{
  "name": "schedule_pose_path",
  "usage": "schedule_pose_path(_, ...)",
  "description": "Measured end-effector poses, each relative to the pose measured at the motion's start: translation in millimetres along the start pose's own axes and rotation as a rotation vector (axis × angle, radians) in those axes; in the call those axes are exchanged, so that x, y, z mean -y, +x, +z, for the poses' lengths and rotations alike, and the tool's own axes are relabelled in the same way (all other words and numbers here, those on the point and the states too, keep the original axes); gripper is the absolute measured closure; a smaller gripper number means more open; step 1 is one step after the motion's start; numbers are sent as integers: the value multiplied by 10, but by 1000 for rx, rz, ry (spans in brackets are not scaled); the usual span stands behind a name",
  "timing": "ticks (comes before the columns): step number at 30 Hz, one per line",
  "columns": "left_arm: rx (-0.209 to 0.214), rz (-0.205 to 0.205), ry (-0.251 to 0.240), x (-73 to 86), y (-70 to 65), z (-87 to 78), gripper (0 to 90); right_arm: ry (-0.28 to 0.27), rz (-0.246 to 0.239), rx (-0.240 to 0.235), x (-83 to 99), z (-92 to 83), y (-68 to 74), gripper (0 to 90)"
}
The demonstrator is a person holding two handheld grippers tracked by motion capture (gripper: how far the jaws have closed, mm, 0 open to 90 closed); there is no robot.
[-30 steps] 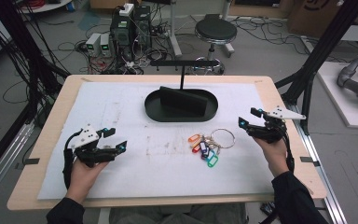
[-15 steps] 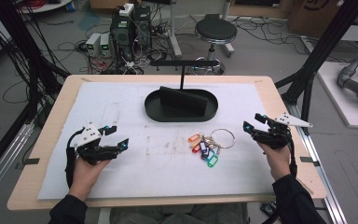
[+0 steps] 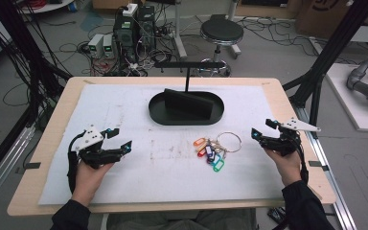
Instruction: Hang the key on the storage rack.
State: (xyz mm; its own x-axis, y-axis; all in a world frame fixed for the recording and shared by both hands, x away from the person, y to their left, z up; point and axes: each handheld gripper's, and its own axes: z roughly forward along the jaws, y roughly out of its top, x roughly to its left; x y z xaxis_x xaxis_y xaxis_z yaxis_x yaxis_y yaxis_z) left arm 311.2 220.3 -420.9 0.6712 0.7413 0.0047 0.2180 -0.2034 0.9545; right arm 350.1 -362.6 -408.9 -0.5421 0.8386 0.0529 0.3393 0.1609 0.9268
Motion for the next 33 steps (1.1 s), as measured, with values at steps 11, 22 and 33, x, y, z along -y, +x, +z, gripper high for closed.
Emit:
schedule_pose_path(11,10,3,16,-4,-36,40,291,87,27,-11,47,115,-36,353)
schedule_pose_path(22,19,-6,27,22,-28,25,293,143,-18,-10,61,327,40,461)
schedule_pose_path(33,19,-3,34,25,-34,36,293,172,-8,-29,61,431,58,477)
